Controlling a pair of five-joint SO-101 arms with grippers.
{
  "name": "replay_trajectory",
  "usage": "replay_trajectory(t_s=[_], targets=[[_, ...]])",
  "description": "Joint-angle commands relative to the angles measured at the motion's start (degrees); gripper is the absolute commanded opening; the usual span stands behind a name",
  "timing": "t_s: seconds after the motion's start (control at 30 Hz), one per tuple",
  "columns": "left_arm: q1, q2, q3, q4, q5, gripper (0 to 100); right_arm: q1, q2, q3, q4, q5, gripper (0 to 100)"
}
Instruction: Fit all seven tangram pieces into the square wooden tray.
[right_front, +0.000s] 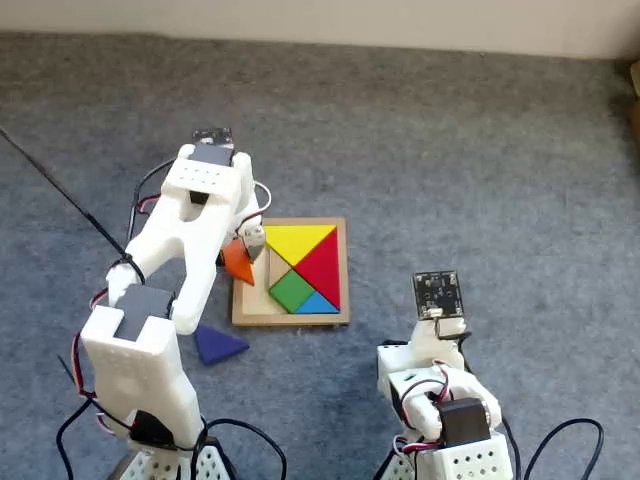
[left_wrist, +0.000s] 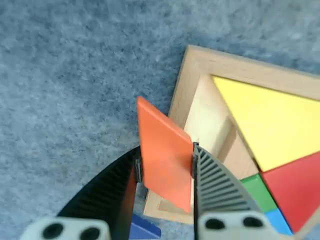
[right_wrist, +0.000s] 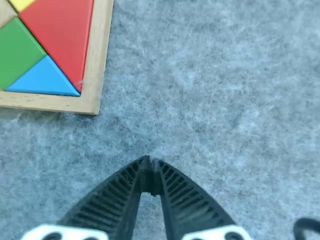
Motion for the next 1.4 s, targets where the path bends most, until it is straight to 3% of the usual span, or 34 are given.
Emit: replay_trajectory(t_s=[0.0,0.23,0.47,0.9,1.23,1.37], targets=[[0.9,-3.6,-0.2,-2.1,0.1,0,-0.2,-1.0,8.7,0.3,-0.1,0.5],[2.9,-3.5,-0.3,-4.0,0.1,1,-0.2,-1.0,8.7,0.3,-0.1,0.5],[3.0,-3.5,-0.3,-3.9,0.1,13,-0.2,-1.0,8.7,0.3,-0.1,0.5],[2.7,-4.0,-0.3,-3.5,0.4,24,-0.2,-1.0,8.7,0.3,-0.1,0.5],[2.9,-4.2,-0.4,-3.3,-0.2,25,-0.2,-1.0,8.7,0.3,-0.1,0.5],[3.1,-4.2,-0.4,-0.4,-6.0,24,-0.2,-1.0,8.7,0.3,-0.1,0.5]])
